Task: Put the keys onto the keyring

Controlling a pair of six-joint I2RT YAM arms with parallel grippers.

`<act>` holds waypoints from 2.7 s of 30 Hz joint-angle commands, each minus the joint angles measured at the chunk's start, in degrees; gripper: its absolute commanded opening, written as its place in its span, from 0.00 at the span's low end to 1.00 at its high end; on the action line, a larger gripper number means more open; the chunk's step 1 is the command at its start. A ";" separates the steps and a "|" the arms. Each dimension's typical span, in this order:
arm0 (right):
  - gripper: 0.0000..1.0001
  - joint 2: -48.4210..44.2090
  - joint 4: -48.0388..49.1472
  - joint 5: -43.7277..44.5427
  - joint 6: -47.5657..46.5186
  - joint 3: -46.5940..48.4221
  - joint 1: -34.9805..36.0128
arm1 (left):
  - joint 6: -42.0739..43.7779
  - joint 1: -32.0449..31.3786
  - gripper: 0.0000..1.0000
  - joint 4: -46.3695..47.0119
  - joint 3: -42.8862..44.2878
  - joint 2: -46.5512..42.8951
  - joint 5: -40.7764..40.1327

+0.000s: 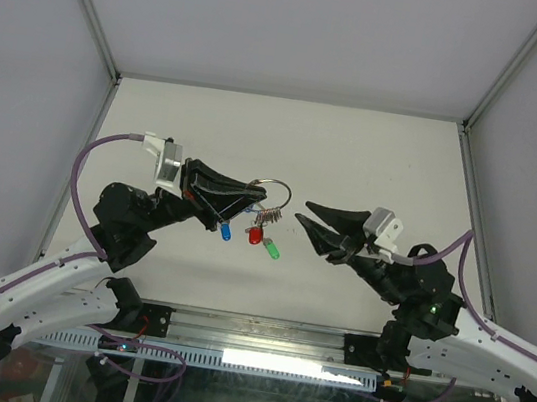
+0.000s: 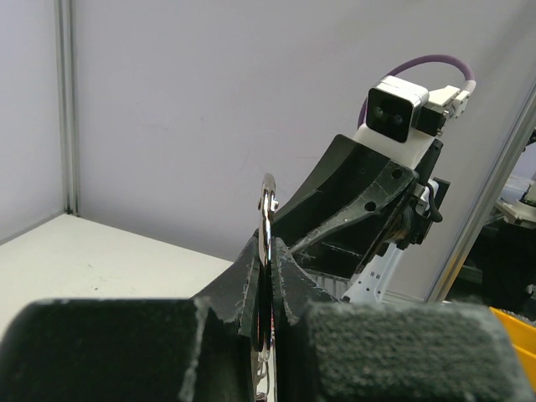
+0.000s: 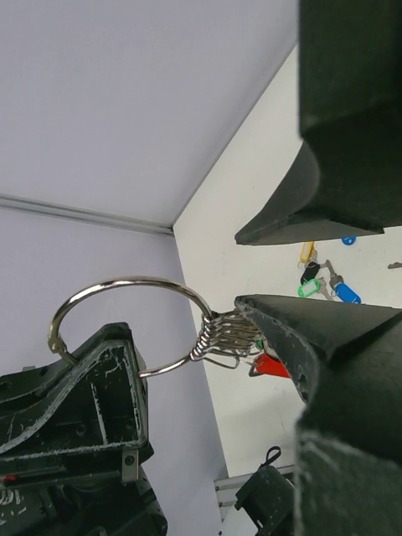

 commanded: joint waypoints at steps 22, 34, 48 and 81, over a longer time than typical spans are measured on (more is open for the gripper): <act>0.26 4.60 1.89 -2.99 -0.10 3.66 0.36 | 0.18 0.54 0.00 3.47 1.31 -0.52 -1.02; 0.27 6.40 3.16 -0.51 -0.93 4.05 0.36 | 0.28 0.51 0.00 3.16 1.36 -0.58 -1.20; 0.30 8.02 7.39 -0.80 -0.44 3.84 0.36 | 0.24 0.55 0.00 3.52 1.14 -0.31 -1.33; 0.34 6.44 5.20 2.46 -2.32 3.43 0.36 | 0.27 0.57 0.00 2.99 0.98 -0.66 -1.55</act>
